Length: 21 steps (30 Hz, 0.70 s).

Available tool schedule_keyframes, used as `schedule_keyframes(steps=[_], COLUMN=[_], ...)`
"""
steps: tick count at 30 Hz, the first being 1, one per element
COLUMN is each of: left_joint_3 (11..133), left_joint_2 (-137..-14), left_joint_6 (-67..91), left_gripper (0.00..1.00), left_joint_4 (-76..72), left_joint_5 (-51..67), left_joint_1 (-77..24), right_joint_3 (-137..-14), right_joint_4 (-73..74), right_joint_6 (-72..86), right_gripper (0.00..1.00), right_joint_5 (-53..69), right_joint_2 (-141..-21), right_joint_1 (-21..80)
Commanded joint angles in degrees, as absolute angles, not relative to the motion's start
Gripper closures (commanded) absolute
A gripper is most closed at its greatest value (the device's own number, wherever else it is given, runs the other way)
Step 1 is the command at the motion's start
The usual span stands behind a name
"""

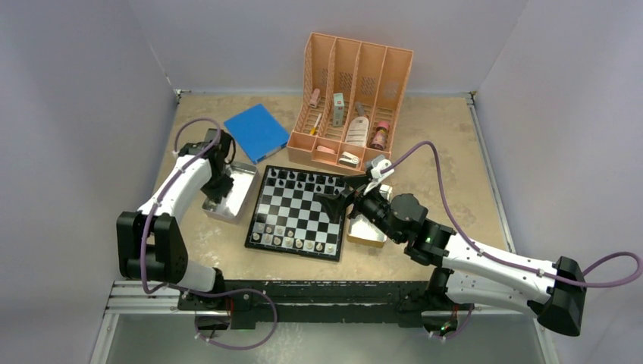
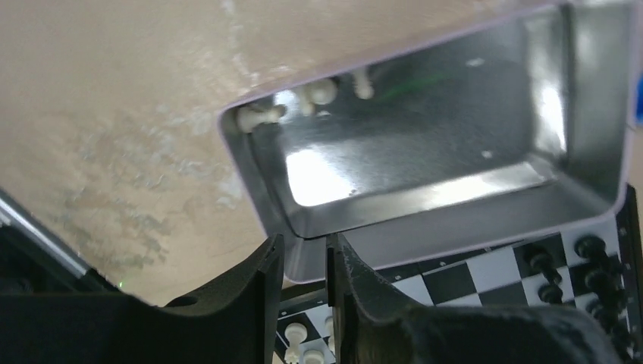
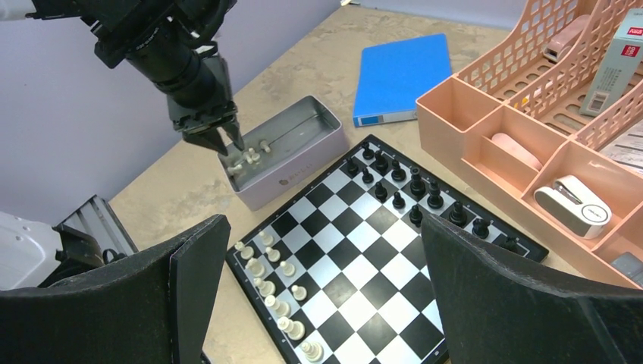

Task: Set up the chess pieces on the board
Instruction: Adjust the storage box at the center of the board.

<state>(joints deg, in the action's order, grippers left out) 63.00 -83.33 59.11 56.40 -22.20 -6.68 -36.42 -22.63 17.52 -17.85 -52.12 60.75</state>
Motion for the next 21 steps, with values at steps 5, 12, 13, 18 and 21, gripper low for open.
schedule_keyframes(steps=[5, 12, 13, 18, 21], left_joint_3=[59.16, 57.82, 57.83, 58.07, 58.27], left_joint_2=[-82.82, -84.58, -85.02, -86.75, -87.49], left_joint_6=[74.49, 75.10, 75.38, 76.26, 76.91], left_gripper=[0.71, 0.71, 0.72, 0.83, 0.85], left_joint_4=[63.79, 61.58, 61.65, 61.30, 61.70], left_joint_5=[-21.92, -23.73, -24.43, -26.45, -27.01], left_joint_1=[-3.25, -3.17, -3.16, -2.99, -2.99], right_joint_3=[-39.51, -39.81, -39.75, -39.76, -39.66], right_joint_4=[-25.42, -25.21, -25.28, -25.48, -25.36], right_joint_6=[17.13, 16.87, 16.88, 16.81, 16.57], right_gripper=[0.01, 0.01, 0.01, 0.01, 0.01], right_joint_5=[-17.40, -17.88, -17.95, -17.95, -18.14], right_joint_2=[-51.93, -52.45, -52.42, -52.62, -52.48], right_joint_1=[60.99, 60.99, 60.98, 60.99, 60.97])
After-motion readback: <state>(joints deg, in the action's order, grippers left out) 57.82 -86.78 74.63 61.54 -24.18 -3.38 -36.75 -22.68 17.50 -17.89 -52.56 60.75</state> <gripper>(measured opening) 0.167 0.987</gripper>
